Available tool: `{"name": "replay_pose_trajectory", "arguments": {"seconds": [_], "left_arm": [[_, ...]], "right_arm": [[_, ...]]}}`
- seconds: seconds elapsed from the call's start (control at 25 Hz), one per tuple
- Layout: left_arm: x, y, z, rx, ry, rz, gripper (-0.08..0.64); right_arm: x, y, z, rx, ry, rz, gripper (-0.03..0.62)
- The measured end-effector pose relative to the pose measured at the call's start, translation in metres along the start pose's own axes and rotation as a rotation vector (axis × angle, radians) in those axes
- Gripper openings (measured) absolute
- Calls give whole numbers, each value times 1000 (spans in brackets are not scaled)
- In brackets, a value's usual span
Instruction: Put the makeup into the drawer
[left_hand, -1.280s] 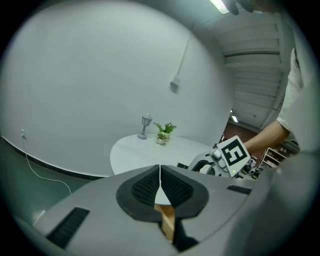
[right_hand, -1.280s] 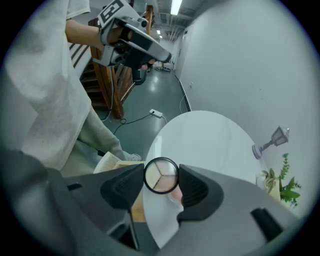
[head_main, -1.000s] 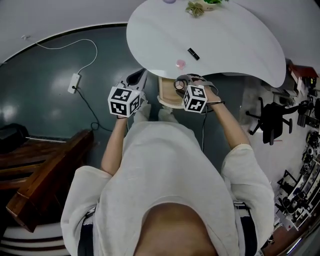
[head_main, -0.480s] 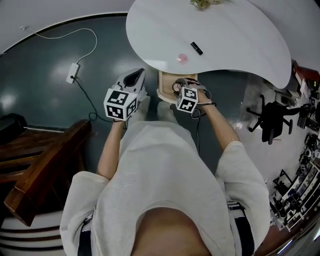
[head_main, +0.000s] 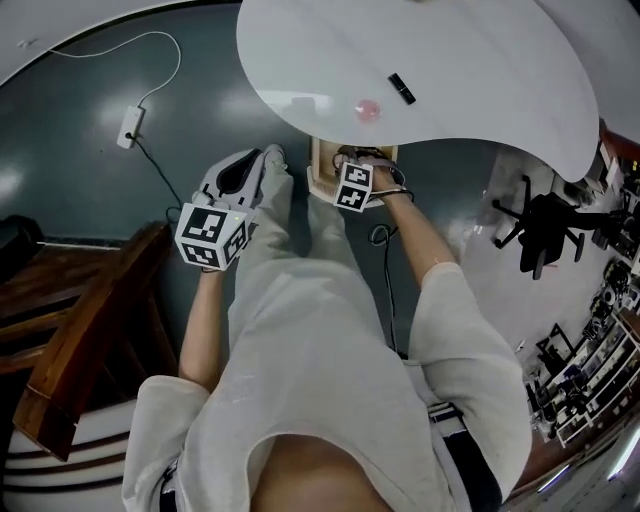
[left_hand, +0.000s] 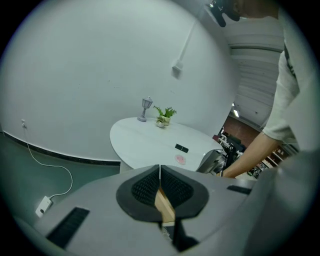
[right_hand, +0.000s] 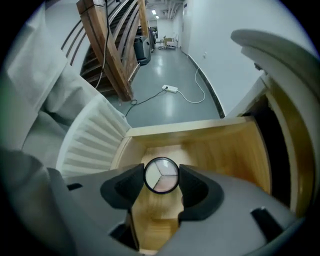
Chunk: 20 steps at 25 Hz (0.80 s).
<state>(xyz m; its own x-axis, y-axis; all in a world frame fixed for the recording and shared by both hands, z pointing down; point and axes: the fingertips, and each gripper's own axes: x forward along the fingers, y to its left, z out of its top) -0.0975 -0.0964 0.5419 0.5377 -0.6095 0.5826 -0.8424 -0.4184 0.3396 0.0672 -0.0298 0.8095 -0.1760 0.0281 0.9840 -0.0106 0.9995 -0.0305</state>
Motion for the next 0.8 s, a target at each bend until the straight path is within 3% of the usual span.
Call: {"name": "replay_pose_trajectory", "arguments": {"seconds": [0.4, 0.64, 0.72, 0.8], "left_arm": [[22, 15, -41, -11, 69, -1, 14], [22, 18, -62, -38, 96, 4, 14], [22, 17, -62, -35, 97, 6, 14], [21, 15, -59, -32, 91, 7, 14]], "right_arm": [[77, -3, -9, -1, 46, 42, 216], [91, -6, -13, 18, 41, 49, 224], [88, -5, -12, 26, 27, 61, 284], [81, -3, -10, 28, 13, 60, 282]]}}
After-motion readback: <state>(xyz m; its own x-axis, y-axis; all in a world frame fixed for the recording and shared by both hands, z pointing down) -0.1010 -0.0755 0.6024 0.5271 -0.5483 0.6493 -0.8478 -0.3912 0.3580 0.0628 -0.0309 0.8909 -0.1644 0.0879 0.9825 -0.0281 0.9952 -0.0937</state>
